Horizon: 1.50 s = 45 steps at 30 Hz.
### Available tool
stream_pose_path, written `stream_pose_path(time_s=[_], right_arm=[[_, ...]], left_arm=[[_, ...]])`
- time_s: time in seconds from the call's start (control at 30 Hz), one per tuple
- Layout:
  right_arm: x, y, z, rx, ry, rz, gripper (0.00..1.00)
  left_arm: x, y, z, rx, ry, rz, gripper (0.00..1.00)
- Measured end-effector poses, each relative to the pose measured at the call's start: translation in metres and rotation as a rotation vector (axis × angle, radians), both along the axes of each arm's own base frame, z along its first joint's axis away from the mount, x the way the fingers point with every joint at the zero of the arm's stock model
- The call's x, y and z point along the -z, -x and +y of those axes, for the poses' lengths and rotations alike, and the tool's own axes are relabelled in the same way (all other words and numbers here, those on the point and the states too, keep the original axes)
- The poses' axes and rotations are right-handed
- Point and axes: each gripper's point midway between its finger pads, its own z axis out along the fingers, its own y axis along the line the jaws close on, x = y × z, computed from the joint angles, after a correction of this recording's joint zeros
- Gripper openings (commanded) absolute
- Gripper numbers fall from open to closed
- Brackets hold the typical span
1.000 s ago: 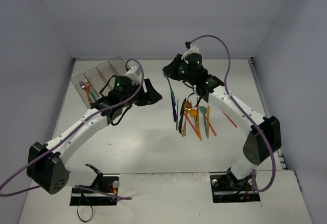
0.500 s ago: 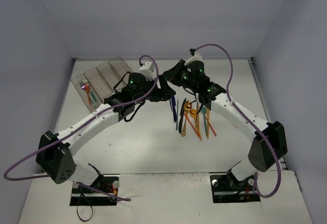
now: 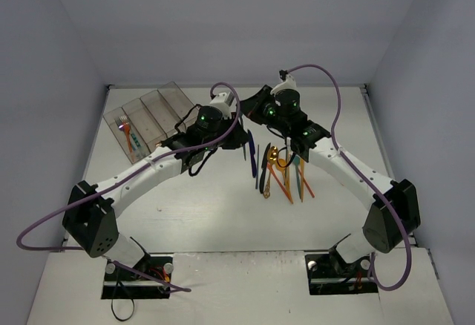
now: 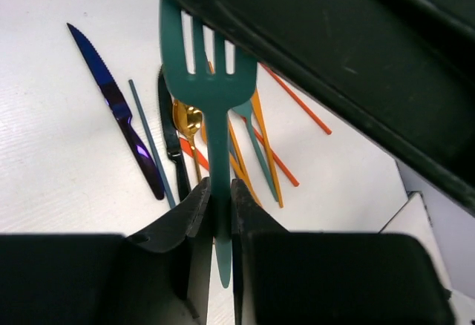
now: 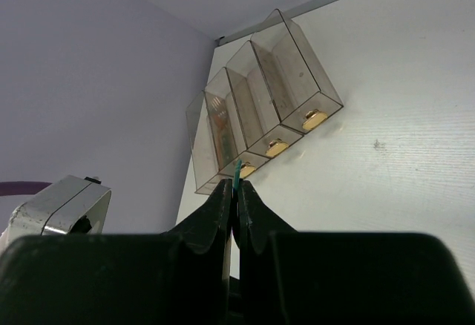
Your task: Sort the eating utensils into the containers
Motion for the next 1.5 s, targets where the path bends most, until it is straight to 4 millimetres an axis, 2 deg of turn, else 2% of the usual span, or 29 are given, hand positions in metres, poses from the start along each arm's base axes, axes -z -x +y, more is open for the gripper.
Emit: stream_pose_path(time_s=[0.03, 0.07, 0.2, 0.3, 0.47, 0.6, 0.67, 0.77, 0.9, 0.97, 1.07, 1.23, 1.37, 1.5], right_arm=[[0.001, 0.000, 0.000, 0.000, -0.001, 0.001, 0.00], [0.001, 0.000, 0.000, 0.000, -0.001, 0.001, 0.05], [0.000, 0.000, 0.000, 0.000, 0.002, -0.004, 0.40], [0.001, 0.000, -0.001, -0.002, 0.013, -0.010, 0.57], [0.007, -0.004, -0.007, 0.007, 0.028, -0.007, 0.68], [0.020, -0.016, -0.031, 0.053, 0.057, 0.013, 0.72], [0.033, -0.025, -0.057, 0.101, 0.084, 0.039, 0.74], [0.055, -0.033, -0.106, 0.188, 0.138, 0.092, 0.75], [0.072, -0.030, -0.176, 0.308, 0.230, 0.141, 0.76], [0.075, -0.022, -0.197, 0.342, 0.273, 0.152, 0.76], [0.073, -0.009, -0.209, 0.344, 0.327, 0.142, 0.77], [0.073, 0.006, -0.214, 0.320, 0.388, 0.126, 0.77], [0.082, 0.013, -0.219, 0.309, 0.427, 0.137, 0.77], [0.084, 0.017, -0.226, 0.307, 0.458, 0.139, 0.77]], left_arm=[[0.000, 0.000, 0.000, 0.000, -0.002, -0.001, 0.00], [0.000, 0.000, 0.000, -0.002, -0.005, -0.002, 0.00], [0.001, -0.001, 0.001, -0.009, -0.014, -0.005, 0.00], [0.002, -0.002, 0.003, -0.017, -0.019, -0.006, 0.00], [0.009, 0.000, 0.015, -0.044, -0.041, 0.009, 0.00], [0.025, -0.006, 0.040, -0.095, -0.078, 0.056, 0.00], [0.035, -0.012, 0.064, -0.147, -0.100, 0.090, 0.00], [0.048, -0.025, 0.108, -0.248, -0.136, 0.146, 0.00], [0.067, -0.043, 0.186, -0.407, -0.210, 0.235, 0.00], [0.074, -0.052, 0.222, -0.482, -0.245, 0.283, 0.00], [0.082, -0.069, 0.271, -0.577, -0.283, 0.341, 0.00], [0.094, -0.095, 0.337, -0.693, -0.322, 0.405, 0.00], [0.106, -0.120, 0.378, -0.741, -0.351, 0.442, 0.00], [0.130, -0.129, 0.405, -0.766, -0.384, 0.497, 0.00]])
